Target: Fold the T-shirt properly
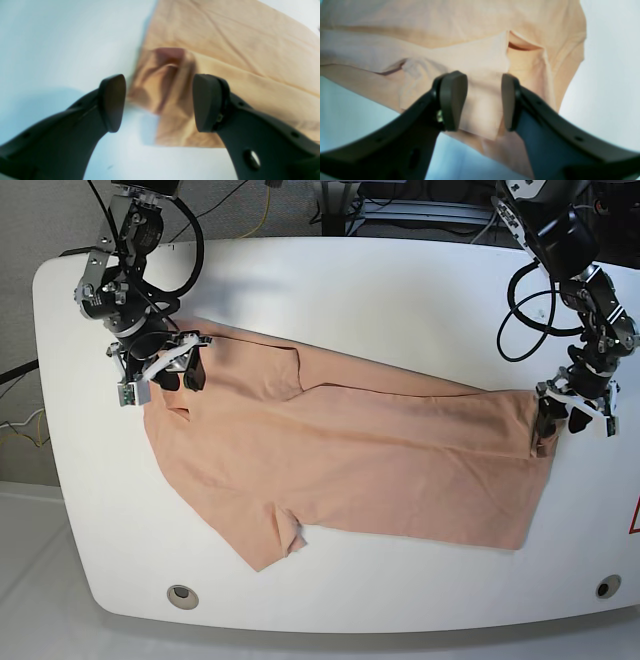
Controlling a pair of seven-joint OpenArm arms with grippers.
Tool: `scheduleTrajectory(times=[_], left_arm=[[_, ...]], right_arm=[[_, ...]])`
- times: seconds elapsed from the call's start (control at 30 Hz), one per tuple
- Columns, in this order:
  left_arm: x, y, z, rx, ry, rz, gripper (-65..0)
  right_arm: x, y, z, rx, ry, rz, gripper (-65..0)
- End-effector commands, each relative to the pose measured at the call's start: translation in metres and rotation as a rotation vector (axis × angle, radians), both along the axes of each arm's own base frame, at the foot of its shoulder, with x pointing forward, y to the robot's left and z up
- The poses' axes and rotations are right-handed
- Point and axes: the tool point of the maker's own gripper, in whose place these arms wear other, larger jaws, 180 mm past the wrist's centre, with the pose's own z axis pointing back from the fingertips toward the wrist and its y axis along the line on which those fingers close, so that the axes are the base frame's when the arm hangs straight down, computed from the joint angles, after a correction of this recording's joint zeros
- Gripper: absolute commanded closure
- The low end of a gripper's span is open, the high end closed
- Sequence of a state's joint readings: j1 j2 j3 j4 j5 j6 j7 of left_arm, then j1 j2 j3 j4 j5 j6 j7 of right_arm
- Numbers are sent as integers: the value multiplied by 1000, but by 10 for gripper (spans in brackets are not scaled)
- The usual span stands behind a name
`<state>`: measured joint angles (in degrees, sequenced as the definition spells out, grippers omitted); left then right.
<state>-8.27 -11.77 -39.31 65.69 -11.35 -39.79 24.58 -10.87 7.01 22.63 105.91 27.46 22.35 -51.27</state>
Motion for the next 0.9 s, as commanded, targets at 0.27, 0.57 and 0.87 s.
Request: scheduleTrajectory(times=[0.27, 0.57, 0.87], left_arm=[[7, 22, 25, 43, -61, 15, -401], [8, 26, 29, 54, -66, 19, -401], [12, 26, 36, 50, -119, 25, -401]], right_arm=[[9, -1, 16, 0, -61, 2, -256], [10, -2, 17, -1, -64, 2, -256], [10, -2, 17, -1, -64, 2, -256]])
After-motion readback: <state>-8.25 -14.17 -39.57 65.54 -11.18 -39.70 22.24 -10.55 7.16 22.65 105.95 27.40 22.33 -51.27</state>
